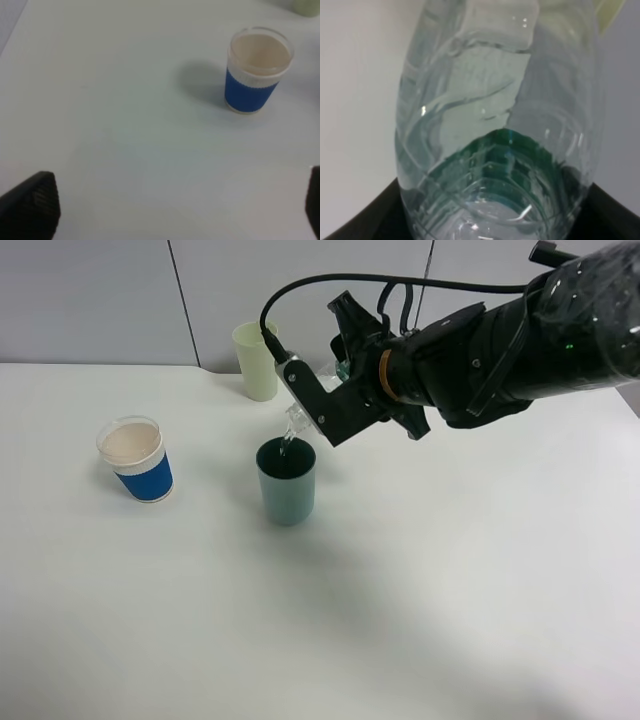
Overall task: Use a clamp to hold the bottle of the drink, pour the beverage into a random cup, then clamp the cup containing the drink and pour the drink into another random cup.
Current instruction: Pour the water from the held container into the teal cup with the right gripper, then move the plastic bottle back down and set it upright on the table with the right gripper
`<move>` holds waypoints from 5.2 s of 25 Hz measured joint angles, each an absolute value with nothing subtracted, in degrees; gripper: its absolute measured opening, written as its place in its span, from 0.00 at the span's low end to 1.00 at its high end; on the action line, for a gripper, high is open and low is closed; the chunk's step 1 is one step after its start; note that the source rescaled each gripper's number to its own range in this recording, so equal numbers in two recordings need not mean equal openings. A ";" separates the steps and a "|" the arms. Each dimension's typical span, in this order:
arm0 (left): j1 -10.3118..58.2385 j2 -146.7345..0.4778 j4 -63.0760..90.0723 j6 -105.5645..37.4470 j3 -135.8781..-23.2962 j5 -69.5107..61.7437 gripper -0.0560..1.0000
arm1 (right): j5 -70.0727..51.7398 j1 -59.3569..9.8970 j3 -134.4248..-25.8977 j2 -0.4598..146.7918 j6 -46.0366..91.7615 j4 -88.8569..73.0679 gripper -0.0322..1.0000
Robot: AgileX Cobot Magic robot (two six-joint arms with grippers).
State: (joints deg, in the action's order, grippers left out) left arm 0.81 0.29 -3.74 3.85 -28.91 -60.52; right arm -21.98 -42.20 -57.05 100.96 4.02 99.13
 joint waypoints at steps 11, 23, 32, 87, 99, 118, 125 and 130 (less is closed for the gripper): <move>0.81 0.29 -3.74 3.85 -28.91 -60.52 1.00 | -21.98 -42.20 -57.39 100.96 8.60 99.13 0.03; 0.81 0.29 -3.74 3.85 -28.91 -60.52 1.00 | -21.98 -42.20 -57.43 100.96 10.83 99.13 0.03; 0.81 0.29 -3.74 3.85 -28.91 -60.52 1.00 | -21.98 -42.20 -57.43 100.93 11.63 99.13 0.03; 0.81 0.29 -3.74 3.85 -28.91 -60.52 1.00 | -23.85 -44.66 -60.34 100.93 24.38 99.23 0.03; 0.81 0.29 -3.74 3.85 -28.91 -60.52 1.00 | -23.89 -44.66 -60.34 100.93 -25.77 97.86 0.03; 0.81 0.29 -3.74 3.85 -28.91 -60.52 1.00 | -21.57 -44.66 -60.34 92.59 -54.44 59.55 0.03; 0.81 0.29 -3.74 3.85 -28.91 -60.52 1.00 | -20.81 -43.47 -60.34 87.14 -31.80 36.73 0.03; 0.81 0.29 -3.74 3.85 -28.91 -60.52 1.00 | -17.85 -40.82 -60.34 84.95 -13.76 19.84 0.03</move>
State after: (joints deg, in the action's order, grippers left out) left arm 0.81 0.29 -3.74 3.85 -28.91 -60.52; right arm -17.85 -40.82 -60.34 84.95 -13.76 19.84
